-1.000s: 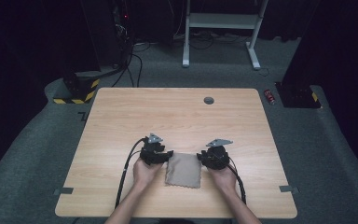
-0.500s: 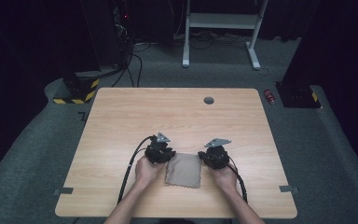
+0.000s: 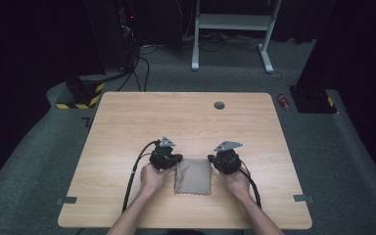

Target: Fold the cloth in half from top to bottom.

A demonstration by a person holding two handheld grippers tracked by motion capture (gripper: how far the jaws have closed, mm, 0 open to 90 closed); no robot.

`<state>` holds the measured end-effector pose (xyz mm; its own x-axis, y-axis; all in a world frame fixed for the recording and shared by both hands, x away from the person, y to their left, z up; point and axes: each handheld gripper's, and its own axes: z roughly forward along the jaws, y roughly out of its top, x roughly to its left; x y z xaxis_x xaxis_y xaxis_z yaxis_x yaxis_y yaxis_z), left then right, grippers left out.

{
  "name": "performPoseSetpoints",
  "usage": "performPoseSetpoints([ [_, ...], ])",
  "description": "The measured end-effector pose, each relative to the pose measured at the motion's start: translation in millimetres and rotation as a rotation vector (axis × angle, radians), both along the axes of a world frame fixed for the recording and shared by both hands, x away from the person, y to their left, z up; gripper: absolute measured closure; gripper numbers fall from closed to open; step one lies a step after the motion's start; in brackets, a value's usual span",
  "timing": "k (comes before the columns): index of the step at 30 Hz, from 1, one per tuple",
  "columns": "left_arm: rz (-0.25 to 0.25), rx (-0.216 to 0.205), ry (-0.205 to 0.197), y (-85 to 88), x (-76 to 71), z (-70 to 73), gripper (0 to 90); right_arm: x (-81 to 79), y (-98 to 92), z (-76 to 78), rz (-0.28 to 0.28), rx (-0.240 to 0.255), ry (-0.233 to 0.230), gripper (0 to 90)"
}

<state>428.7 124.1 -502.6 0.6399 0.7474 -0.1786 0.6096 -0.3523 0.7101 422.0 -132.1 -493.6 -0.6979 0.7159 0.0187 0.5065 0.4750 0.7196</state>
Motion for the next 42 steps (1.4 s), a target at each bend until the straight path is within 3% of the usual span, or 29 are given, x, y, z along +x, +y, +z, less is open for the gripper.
performPoseSetpoints([
  [9,0.026,-0.051,-0.004,8.1,7.2,1.8,87.0,7.9,3.6,10.3,-0.001,-0.002,-0.024,90.0],
  [13,0.026,-0.027,-0.010,6.9,12.8,2.9,86.9,13.7,6.9,10.9,-0.006,-0.012,-0.021,90.0],
  [14,0.027,-0.018,-0.029,6.0,17.1,5.3,86.9,18.1,8.0,10.6,-0.017,-0.014,-0.017,90.0],
  [17,0.034,-0.039,-0.010,7.6,23.3,3.4,86.9,24.3,6.5,10.4,-0.028,-0.003,-0.012,90.0],
  [23,0.045,0.000,-0.031,1.3,31.9,-0.8,86.8,34.2,7.4,5.4,-0.049,-0.014,0.000,90.0],
  [25,0.060,-0.003,-0.039,0.3,35.3,-3.7,86.8,38.8,8.2,4.5,-0.056,-0.018,0.002,90.0],
  [29,0.087,-0.026,-0.008,0.3,43.7,-17.1,86.7,50.2,10.7,-4.3,-0.078,-0.030,0.019,90.0],
  [32,0.093,-0.032,-0.025,-0.5,46.5,-20.1,86.5,53.7,11.0,-11.5,-0.092,-0.042,0.036,90.0],
  [34,0.107,-0.028,-0.027,0.8,46.7,-19.7,82.6,58.3,9.7,-18.0,-0.101,-0.028,0.063,87.3],
  [37,0.119,-0.037,-0.026,4.3,42.8,-13.5,68.0,54.7,7.9,-14.7,-0.114,0.008,0.051,81.1],
  [41,0.084,-0.018,-0.056,2.1,31.9,-2.5,57.4,41.1,11.7,-6.3,-0.074,0.026,0.009,78.7],
  [42,0.052,0.010,-0.069,-2.7,23.0,-0.1,56.4,37.7,13.3,-6.2,-0.062,0.031,0.010,78.7],
])
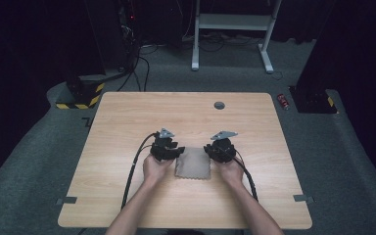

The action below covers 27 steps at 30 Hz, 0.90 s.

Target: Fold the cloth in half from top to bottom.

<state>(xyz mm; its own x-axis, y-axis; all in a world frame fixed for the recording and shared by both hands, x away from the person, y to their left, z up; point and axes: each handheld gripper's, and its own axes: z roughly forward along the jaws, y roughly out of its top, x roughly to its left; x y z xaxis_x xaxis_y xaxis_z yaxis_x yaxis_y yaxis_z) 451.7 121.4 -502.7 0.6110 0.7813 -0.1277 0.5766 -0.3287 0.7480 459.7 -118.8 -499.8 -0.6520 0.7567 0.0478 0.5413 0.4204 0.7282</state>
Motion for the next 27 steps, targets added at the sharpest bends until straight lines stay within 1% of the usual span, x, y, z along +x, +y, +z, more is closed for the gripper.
performPoseSetpoints([
  [1,-0.007,0.017,-0.004,-1.6,-3.0,-0.3,55.7,-2.6,1.2,-0.9,0.017,0.001,0.000,78.6],
  [2,-0.007,0.017,-0.004,-1.6,-3.0,-0.3,55.1,-4.7,2.3,-2.0,0.023,0.002,0.006,78.6],
  [3,-0.017,0.041,-0.001,-2.9,-6.8,-2.1,55.1,-4.7,2.3,-2.0,0.023,0.002,0.006,78.6],
  [4,-0.013,0.076,0.007,-1.8,-11.0,-7.0,54.2,-8.6,3.9,-7.2,0.042,-0.007,0.014,78.6],
  [5,-0.013,0.076,0.007,-1.8,-11.0,-7.0,54.1,-9.4,3.5,-9.7,0.045,-0.012,0.017,78.6],
  [6,0.002,0.106,0.004,1.7,-14.3,-11.4,54.0,-9.9,2.6,-12.2,0.042,-0.013,0.023,78.5],
  [7,0.009,0.115,0.002,4.1,-16.2,-13.1,53.8,-9.7,1.4,-14.0,0.042,-0.016,0.027,78.6],
  [8,0.012,0.109,0.000,7.3,-17.8,-13.8,53.2,-9.4,-0.2,-16.5,0.038,-0.018,0.033,78.8],
  [9,0.023,0.114,-0.003,10.8,-19.4,-13.5,53.2,-9.1,-2.3,-17.3,0.040,-0.003,0.033,78.9],
  [10,0.026,0.116,-0.007,12.6,-20.2,-13.1,52.8,-8.9,-2.9,-16.9,0.032,0.001,0.039,79.0],
  [11,0.033,0.107,-0.002,14.2,-22.2,-12.4,52.8,-8.7,-2.8,-16.8,0.036,-0.004,0.035,78.9],
  [12,0.032,0.089,-0.004,15.9,-25.3,-10.9,52.6,-9.2,-1.9,-16.3,0.033,-0.012,0.037,78.5],
  [14,0.010,0.036,-0.004,17.2,-33.6,-6.7,50.5,-9.7,-0.5,-15.7,0.038,-0.024,0.028,77.4],
  [15,0.010,0.036,-0.004,17.2,-33.6,-6.7,50.0,-10.4,0.0,-15.4,0.035,-0.022,0.031,77.3],
  [16,-0.010,0.033,-0.019,15.1,-42.0,-4.3,49.4,-10.7,0.0,-15.3,0.039,-0.021,0.029,77.0],
  [17,-0.021,0.041,-0.019,14.0,-45.6,-4.5,49.1,-11.2,0.2,-15.0,0.040,-0.021,0.030,76.9],
  [18,-0.028,0.054,-0.010,13.9,-47.3,-5.7,48.7,-12.9,0.9,-14.4,0.037,-0.018,0.038,76.6],
  [19,-0.027,0.062,0.003,13.3,-48.7,-8.2,48.4,-14.2,1.1,-14.1,0.045,-0.016,0.034,76.2],
  [21,-0.024,0.083,0.018,13.5,-51.7,-14.2,47.8,-18.7,0.6,-13.5,0.051,-0.002,0.033,74.5],
  [22,-0.024,0.083,0.018,13.5,-51.7,-14.2,47.6,-23.0,-0.2,-13.7,0.060,0.008,0.033,73.5],
  [23,-0.020,0.072,0.004,16.2,-55.1,-15.9,47.4,-27.1,-1.0,-14.1,0.069,0.005,0.029,73.3],
  [24,-0.017,0.075,0.010,17.1,-56.4,-15.4,47.1,-30.8,-1.6,-14.6,0.072,0.005,0.030,73.2],
  [26,-0.021,0.090,0.004,17.7,-58.4,-15.2,46.2,-40.5,-4.1,-17.2,0.079,0.002,0.030,72.9],
  [27,-0.022,0.091,0.002,18.1,-59.2,-15.3,45.6,-44.0,-5.4,-18.2,0.081,-0.003,0.016,72.8],
])
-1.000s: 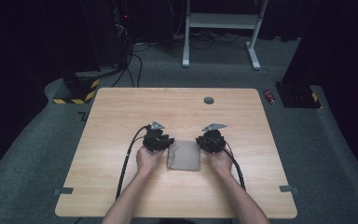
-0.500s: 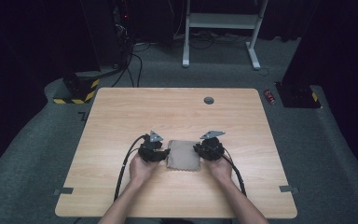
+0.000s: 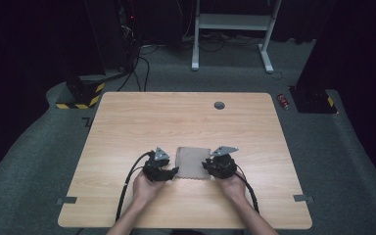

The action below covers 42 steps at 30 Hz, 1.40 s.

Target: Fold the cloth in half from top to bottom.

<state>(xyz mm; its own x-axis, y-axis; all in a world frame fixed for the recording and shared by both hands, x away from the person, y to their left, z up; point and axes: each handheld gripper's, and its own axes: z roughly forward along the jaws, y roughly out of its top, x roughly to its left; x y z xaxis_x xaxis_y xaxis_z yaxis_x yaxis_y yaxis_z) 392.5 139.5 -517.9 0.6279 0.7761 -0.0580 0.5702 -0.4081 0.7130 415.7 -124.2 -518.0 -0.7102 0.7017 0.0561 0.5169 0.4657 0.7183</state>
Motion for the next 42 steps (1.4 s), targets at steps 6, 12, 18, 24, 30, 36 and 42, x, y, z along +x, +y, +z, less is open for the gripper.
performPoseSetpoints([
  [6,0.007,-0.028,0.004,7.1,-6.7,0.4,41.9,-6.5,-6.0,0.6,-0.017,-0.026,-0.020,69.8],
  [12,0.045,-0.095,-0.005,22.0,-14.0,1.2,39.9,-7.8,-15.4,6.0,-0.040,0.016,-0.026,67.0],
  [18,0.075,-0.195,-0.035,38.2,-19.5,9.4,39.1,-13.8,-33.1,10.9,-0.074,0.046,-0.046,62.7],
  [24,0.089,-0.211,-0.056,46.1,-23.7,14.3,38.5,-19.8,-51.5,17.1,-0.113,0.075,-0.058,60.7],
  [30,0.113,-0.212,-0.073,57.3,-28.5,16.5,38.2,-23.6,-62.6,21.7,-0.139,0.093,-0.072,59.8],
  [36,0.141,-0.226,-0.089,67.1,-34.9,19.0,38.1,-25.7,-69.6,22.5,-0.151,0.112,-0.076,59.6],
  [42,0.156,-0.225,-0.091,74.0,-38.2,18.6,38.1,-30.5,-76.6,27.4,-0.157,0.121,-0.092,59.2],
])
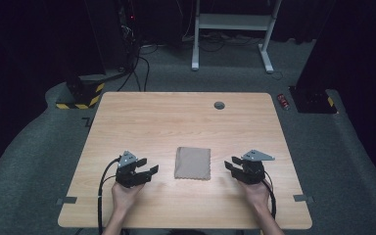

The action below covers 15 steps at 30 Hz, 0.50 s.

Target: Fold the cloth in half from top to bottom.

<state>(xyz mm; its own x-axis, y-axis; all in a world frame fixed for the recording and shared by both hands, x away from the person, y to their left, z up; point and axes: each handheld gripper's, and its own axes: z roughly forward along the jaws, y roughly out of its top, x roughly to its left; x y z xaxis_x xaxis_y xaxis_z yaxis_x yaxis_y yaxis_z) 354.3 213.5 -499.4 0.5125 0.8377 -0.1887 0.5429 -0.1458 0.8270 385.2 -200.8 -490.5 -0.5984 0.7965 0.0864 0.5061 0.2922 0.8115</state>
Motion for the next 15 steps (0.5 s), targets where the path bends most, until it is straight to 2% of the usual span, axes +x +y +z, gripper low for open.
performPoseSetpoints([
  [6,0.015,-0.008,-0.007,5.4,-2.1,0.9,38.1,-3.4,-6.2,2.6,-0.010,0.006,-0.007,59.1],
  [15,0.042,0.004,-0.006,17.9,-9.3,-0.7,38.1,-11.2,-16.8,4.8,-0.021,0.013,-0.019,59.5],
])
